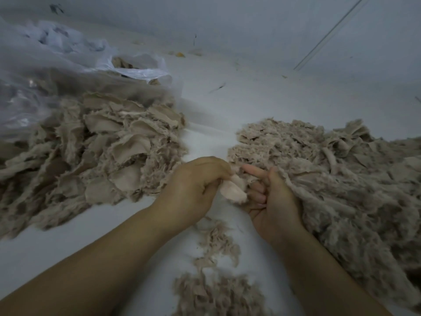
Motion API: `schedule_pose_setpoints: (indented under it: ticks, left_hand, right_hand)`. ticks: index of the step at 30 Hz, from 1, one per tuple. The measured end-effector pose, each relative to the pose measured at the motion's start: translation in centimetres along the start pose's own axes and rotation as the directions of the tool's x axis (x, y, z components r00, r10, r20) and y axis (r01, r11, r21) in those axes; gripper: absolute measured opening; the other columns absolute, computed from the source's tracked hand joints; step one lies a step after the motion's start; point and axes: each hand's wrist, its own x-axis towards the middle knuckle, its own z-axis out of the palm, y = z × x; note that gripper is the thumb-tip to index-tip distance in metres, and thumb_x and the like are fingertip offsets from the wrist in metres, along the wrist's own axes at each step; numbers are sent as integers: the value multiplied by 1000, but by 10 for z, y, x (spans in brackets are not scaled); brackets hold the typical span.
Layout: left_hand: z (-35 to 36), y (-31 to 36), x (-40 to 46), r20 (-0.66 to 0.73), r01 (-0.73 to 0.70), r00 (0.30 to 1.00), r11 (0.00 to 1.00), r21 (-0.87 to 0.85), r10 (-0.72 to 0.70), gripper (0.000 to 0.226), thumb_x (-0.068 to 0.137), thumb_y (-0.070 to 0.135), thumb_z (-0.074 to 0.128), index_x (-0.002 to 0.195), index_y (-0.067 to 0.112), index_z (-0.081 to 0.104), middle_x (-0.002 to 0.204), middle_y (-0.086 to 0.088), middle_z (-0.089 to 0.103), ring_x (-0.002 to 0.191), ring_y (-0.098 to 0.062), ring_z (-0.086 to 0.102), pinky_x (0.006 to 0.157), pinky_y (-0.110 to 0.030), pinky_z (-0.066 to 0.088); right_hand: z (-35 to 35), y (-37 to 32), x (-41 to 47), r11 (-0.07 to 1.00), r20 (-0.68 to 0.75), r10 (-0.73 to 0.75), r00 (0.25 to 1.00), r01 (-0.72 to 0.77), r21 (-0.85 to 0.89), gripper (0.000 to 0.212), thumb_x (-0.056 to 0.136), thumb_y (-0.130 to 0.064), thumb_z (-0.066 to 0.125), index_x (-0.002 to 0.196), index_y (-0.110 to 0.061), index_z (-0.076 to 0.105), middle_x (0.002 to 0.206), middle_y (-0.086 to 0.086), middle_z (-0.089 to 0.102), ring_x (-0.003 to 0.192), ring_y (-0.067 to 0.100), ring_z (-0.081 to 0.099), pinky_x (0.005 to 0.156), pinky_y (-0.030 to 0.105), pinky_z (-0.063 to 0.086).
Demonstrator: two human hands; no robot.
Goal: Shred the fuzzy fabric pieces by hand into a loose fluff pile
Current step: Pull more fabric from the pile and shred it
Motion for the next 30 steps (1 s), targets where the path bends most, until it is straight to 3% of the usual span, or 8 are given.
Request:
schedule_pose_setpoints:
  ticks: [2,8,13,17,20,25,28,30]
  left_hand:
    - [-2,-1,-1,-55,63,996,996,-68,-67,22,79,-13,58,86,0,75,99,0,71,96,-6,64,90,-12,47]
    - [9,5,0,-68,123,988,973,-193,-138,21,80,-13,62,87,2,75,107,-1,71,103,-8,66,92,-22,52]
    - [10,4,-6,-31,287,946,875,-391,-324,26,75,-13,53,78,3,74,100,-3,73,98,-14,69,85,-31,56]
    - [8,6,1,140,601,733,538,-591,-666,8,83,11,71,90,15,69,84,4,68,71,-13,64,59,-28,51]
    - [14,7,11,327,744,638,449,-494,-697,22,79,29,76,93,13,72,86,-3,71,74,-13,64,61,-27,52]
    - [20,7,15,280,718,579,316,-620,-766,17,86,14,72,73,3,71,66,-12,67,58,-18,60,51,-25,48]
    - [21,-2,14,161,670,557,327,-667,-814,22,89,13,69,71,2,70,62,-13,63,51,-20,53,50,-25,44]
    - [20,-10,13,110,637,558,340,-692,-823,22,91,11,66,70,6,69,55,-6,61,41,-14,48,40,-20,38]
  right_hand:
    - [0,0,0,1000,36,6,999,-6,-14,51,100,-48,41,103,-5,68,49,-7,31,37,3,25,34,14,22]
    - [-5,2,-6,951,191,-96,977,146,-272,30,78,-45,65,59,-22,64,55,-3,28,42,5,24,39,18,19]
    - [-6,5,-6,944,272,-132,953,204,-258,31,78,-27,65,88,3,63,52,0,56,40,4,46,39,15,36]
    - [-9,6,-3,921,294,-127,947,222,-320,23,72,-27,72,79,-6,70,54,5,57,42,8,41,40,18,37]
    - [-10,7,-3,901,315,-128,941,242,-359,16,75,-24,73,78,-8,74,58,11,52,47,13,37,45,20,35]
    - [-12,8,-2,894,303,-141,942,253,-370,10,77,-19,70,72,-11,74,49,3,45,41,9,31,40,19,32]
    - [-10,6,-4,902,289,-125,949,230,-365,14,78,-19,69,77,-6,73,59,15,57,46,21,42,52,24,43]
    - [-9,5,-4,938,288,-115,951,199,-284,19,79,-18,64,78,1,66,51,5,56,40,9,44,43,18,41]
